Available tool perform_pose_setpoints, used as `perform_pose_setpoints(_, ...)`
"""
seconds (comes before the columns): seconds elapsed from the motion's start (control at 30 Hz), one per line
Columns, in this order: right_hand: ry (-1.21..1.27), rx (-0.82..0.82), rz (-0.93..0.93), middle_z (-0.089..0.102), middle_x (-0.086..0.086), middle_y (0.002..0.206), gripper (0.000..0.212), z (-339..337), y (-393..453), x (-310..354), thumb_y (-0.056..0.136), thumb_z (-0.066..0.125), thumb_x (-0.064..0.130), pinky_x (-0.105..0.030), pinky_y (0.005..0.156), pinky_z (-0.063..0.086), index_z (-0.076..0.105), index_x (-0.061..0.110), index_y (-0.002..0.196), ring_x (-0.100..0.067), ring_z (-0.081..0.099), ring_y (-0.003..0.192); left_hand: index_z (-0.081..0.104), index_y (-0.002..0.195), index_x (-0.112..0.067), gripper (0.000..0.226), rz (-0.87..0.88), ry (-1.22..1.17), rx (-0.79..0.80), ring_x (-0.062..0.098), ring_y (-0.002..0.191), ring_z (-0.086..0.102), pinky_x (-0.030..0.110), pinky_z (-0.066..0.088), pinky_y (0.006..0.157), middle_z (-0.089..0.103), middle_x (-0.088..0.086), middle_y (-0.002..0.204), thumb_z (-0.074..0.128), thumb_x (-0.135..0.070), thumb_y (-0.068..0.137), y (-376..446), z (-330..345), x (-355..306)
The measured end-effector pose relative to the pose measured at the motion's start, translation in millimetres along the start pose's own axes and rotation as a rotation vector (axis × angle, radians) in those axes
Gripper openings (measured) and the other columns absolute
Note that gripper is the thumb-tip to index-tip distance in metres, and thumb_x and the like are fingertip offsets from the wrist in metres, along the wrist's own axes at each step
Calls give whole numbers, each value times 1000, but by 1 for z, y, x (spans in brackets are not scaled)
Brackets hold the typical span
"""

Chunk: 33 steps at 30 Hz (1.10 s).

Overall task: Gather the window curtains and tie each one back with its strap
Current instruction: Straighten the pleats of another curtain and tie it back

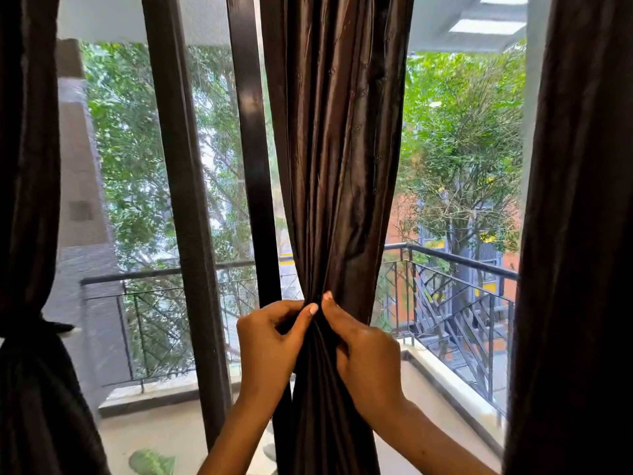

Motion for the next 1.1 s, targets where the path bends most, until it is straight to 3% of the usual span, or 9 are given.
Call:
perform_pose_setpoints(0.23,139,225,42,60,15,126,72,26,-20,-13,64,53,1,-26,85,55,56,27,131,0,57,111,76,72,-21,5,-37,9,-26,-6,62,66,6,45,59,70,-14,62,81,-21,71,5,4,2)
perform_pose_setpoints(0.37,356,406,137,52,24,130,54,30,-4,-21,73,60,31,-27,99,47,59,33,127,8,53,115,75,69,-20,8,-37,122,-55,-5,61,65,16,50,57,64,-18,56,80,-17,73,14,-1,9)
perform_pose_setpoints(0.43,434,178,195,50,12,138,55,1,35,-34,73,71,42,-24,108,38,62,25,125,3,47,126,75,68,-16,7,-44,139,-64,-6,61,64,15,50,56,60,-22,52,81,-17,71,18,-3,12)
perform_pose_setpoints(0.53,306,-167,233,33,-6,152,82,-40,106,-54,72,80,30,-29,115,26,41,14,142,-15,31,141,76,71,-12,6,-39,132,-51,-10,63,63,4,45,58,58,-24,52,82,-15,71,18,-1,11)
perform_pose_setpoints(0.67,389,-188,408,38,-14,148,107,-32,192,-84,66,85,29,-28,110,30,21,6,148,-23,39,135,76,67,-18,9,3,130,-24,-10,60,63,1,43,58,56,-30,49,82,-13,70,15,8,3)
perform_pose_setpoints(0.77,547,-167,577,56,-16,132,96,-7,215,-114,62,88,20,-41,104,42,38,8,142,-26,55,121,72,60,-23,19,12,123,-5,-10,58,62,1,41,55,58,-31,49,82,-12,69,14,14,2)
perform_pose_setpoints(0.83,481,-141,591,71,-8,107,67,1,215,-123,59,85,21,-45,90,52,62,16,122,-22,67,100,74,62,-20,14,-4,120,-11,-11,58,62,1,42,56,58,-33,50,83,-12,69,14,16,6)
perform_pose_setpoints(0.97,285,-87,453,74,-6,83,20,-6,184,-101,69,70,20,-36,71,54,75,14,87,-19,68,80,76,66,-17,9,-26,110,-32,-14,59,62,-1,41,57,55,-35,48,83,-13,68,14,17,10)
perform_pose_setpoints(1.1,180,-132,270,70,-8,81,26,-26,124,-72,71,54,17,-34,63,46,72,18,90,-19,67,79,74,66,-23,13,-31,74,-8,-9,60,64,1,42,57,64,-24,54,81,-14,72,9,22,8)
Point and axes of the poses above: each hand's wrist, its own y-axis towards the middle knuckle, its own z-axis out of the palm, x = y × z, the point moved 10 cm from there along y, towards the middle knuckle
